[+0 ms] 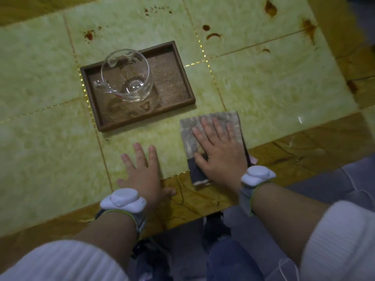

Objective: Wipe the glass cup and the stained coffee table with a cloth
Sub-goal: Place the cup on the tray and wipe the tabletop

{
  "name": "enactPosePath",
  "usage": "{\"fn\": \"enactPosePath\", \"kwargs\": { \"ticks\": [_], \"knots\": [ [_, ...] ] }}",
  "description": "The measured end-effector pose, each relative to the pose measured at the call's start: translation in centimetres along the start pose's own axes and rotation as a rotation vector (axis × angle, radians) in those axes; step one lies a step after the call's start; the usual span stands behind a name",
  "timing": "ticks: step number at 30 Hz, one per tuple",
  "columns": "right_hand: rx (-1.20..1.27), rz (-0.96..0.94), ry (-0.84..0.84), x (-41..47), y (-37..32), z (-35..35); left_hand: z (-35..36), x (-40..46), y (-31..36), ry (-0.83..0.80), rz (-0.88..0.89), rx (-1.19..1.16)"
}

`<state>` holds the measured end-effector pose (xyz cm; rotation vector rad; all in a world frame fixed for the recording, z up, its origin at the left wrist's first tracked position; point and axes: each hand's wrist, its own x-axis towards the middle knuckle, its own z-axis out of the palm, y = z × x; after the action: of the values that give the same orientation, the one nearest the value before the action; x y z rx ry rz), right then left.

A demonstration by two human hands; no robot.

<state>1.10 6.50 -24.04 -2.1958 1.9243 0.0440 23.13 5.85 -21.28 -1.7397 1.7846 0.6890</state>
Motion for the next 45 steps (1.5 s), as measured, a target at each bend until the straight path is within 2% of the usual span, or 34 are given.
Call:
{"fn": "enactPosePath", "kwargs": {
  "ticks": [2,4,9,11,13,15,17,21,26,29,31,33,37,40,45],
  "knots": [
    [0.014,0.04,-0.006,-0.7,-3.3,0.6,-0.1,-0.2,0.1,-0.009,0.0,-0.008],
    [0.035,-0.062,-0.006,-2.2,-4.9,1.4,-0.2,-0.4,0.3,-0.008,-0.003,-0.022],
    [0.015,-0.301,-0.029,-3.1,-1.1,0.6,-1.1,-1.0,-1.0,-0.003,0.072,-0.061],
    [0.009,-0.255,-0.03,-2.4,-0.9,0.4,-1.1,-1.5,-3.0,0.047,0.105,-0.057],
    [-0.003,-0.091,-0.005,-1.9,-2.0,0.7,-0.6,-2.4,-4.4,0.078,0.085,-0.009],
    [0.015,0.08,0.002,-1.2,-4.9,1.1,0.1,-3.0,-6.2,0.079,0.027,0.007],
    [0.053,0.112,-0.011,-0.4,-8.5,1.7,0.7,-3.5,-7.8,0.037,-0.019,0.013],
    [0.07,-0.126,-0.013,-1.5,-14.4,2.9,1.5,-4.9,-9.4,-0.021,-0.091,0.032],
    [0.027,-0.386,-0.021,-3.0,-10.8,2.2,1.2,-5.9,-9.9,-0.104,-0.104,-0.048],
    [-0.006,-0.393,-0.099,-2.8,-10.2,1.5,1.2,-6.3,-10.1,-0.052,-0.058,-0.045],
    [-0.014,-0.366,-0.143,-2.8,-10.9,0.9,0.9,-6.6,-9.8,0.066,-0.009,-0.101],
    [-0.011,-0.366,-0.184,-2.7,-11.0,-0.1,0.4,-6.6,-9.1,0.116,0.019,-0.195],
    [0.05,-0.327,-0.193,-0.9,-10.6,-2.5,-0.5,-6.4,-6.5,-0.046,-0.074,-0.37],
    [0.003,-0.318,-0.25,0.9,-10.7,-3.6,-0.9,-6.2,-4.1,-0.138,-0.107,-0.496],
    [-0.04,-0.312,-0.215,1.9,-10.9,-4.4,-1.3,-6.5,-1.5,-0.077,-0.193,-0.61]
  ]
}}
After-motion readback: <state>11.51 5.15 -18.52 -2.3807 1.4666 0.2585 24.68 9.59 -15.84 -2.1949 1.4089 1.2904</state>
